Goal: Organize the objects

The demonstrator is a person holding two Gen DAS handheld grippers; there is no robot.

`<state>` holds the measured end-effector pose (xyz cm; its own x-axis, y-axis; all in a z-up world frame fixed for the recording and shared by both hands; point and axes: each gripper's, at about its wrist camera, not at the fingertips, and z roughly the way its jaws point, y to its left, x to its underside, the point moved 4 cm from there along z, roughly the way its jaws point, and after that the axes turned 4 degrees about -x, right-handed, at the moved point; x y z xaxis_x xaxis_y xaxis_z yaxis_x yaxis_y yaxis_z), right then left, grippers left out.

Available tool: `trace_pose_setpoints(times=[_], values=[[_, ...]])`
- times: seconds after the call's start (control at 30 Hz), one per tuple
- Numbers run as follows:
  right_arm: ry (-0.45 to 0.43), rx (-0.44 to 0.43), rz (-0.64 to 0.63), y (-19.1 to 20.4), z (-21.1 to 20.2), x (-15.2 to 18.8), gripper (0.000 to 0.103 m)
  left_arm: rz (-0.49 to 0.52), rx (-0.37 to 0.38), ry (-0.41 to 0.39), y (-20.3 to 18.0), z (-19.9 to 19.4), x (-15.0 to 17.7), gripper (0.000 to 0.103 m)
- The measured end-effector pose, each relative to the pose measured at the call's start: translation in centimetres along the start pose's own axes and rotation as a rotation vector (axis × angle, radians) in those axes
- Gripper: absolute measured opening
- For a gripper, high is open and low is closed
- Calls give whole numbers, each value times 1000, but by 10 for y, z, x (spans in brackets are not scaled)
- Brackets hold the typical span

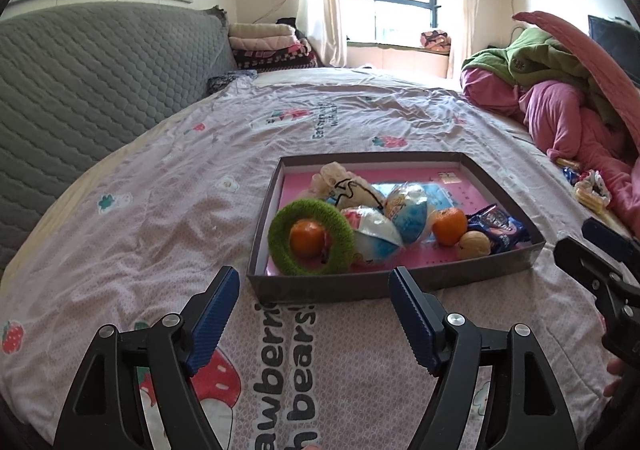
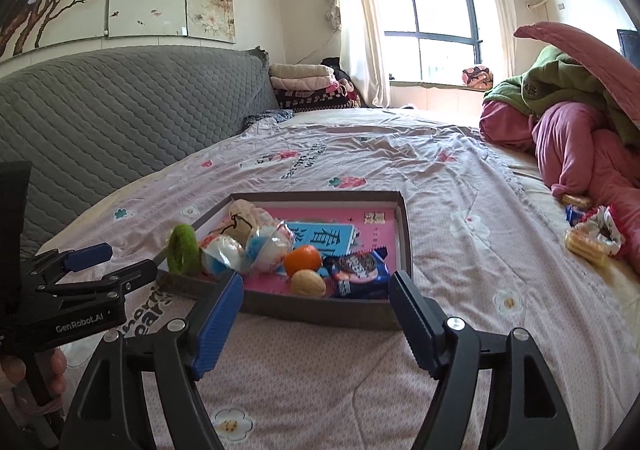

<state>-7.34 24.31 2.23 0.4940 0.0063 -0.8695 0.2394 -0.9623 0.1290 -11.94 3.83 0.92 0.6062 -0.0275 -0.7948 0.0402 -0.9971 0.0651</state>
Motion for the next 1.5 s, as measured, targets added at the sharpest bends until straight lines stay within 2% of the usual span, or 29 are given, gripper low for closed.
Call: trace_pose_setpoints(times=[0.27, 0.53, 0.83, 1.5], values=[[33, 9, 18, 8, -4, 20, 75, -13, 0, 36, 7, 5, 20, 78], [39, 62, -9, 13, -7, 32, 75, 3, -11, 51, 8, 5, 33, 78], [63, 63, 4, 15, -5, 43, 75, -26, -26, 92, 17, 11, 45, 78], [86, 76, 37, 10, 5, 57, 75, 5, -6, 61, 13, 18, 58, 78]])
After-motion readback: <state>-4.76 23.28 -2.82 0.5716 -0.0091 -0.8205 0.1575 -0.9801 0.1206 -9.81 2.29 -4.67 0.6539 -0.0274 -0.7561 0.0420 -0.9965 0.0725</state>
